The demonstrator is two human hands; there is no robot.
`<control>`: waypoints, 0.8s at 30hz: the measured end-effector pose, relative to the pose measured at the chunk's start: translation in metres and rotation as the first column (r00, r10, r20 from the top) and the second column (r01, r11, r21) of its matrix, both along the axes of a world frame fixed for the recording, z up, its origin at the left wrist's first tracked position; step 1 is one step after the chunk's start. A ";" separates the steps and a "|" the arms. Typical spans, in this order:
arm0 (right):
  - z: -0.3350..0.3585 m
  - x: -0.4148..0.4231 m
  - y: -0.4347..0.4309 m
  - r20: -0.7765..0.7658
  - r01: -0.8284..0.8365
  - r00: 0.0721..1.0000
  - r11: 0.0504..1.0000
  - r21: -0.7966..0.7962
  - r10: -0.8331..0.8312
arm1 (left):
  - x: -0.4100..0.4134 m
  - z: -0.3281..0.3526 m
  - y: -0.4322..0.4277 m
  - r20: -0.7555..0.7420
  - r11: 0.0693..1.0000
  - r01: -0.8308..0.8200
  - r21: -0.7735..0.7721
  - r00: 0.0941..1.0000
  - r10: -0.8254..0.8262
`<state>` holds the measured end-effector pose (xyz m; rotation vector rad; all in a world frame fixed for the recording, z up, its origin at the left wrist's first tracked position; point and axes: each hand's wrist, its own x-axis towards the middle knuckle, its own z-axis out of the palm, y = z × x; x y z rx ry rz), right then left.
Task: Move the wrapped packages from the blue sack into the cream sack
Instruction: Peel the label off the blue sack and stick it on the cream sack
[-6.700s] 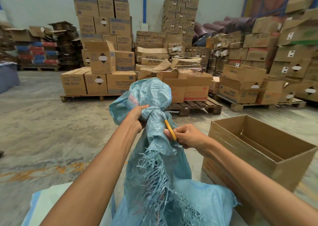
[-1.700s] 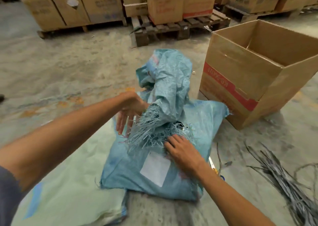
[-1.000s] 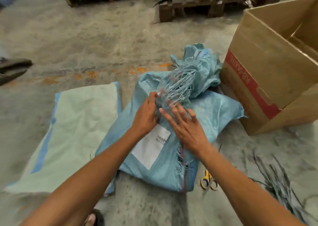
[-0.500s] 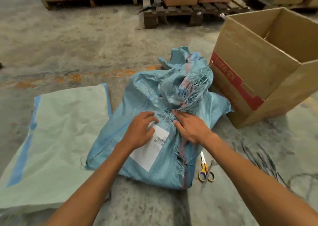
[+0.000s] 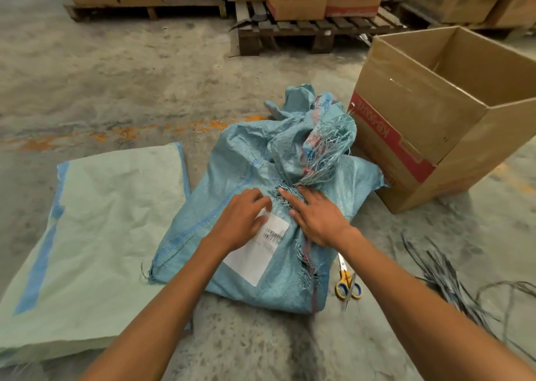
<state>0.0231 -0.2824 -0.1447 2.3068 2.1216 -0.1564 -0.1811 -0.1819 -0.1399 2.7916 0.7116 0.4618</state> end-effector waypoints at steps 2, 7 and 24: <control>0.000 0.000 0.001 -0.004 0.003 1.000 1.000 0.009 -0.003 | 0.003 0.004 0.000 -0.005 1.000 0.005 0.015 1.000 -0.005; -0.003 0.001 0.002 -0.015 0.000 1.000 1.000 0.023 0.000 | 0.004 0.014 0.005 -0.008 0.999 0.036 -0.035 0.999 -0.036; 0.001 0.008 0.008 -0.032 0.002 0.999 1.000 -0.025 -0.003 | 0.008 0.008 -0.014 -0.068 0.998 0.055 0.044 0.996 -0.052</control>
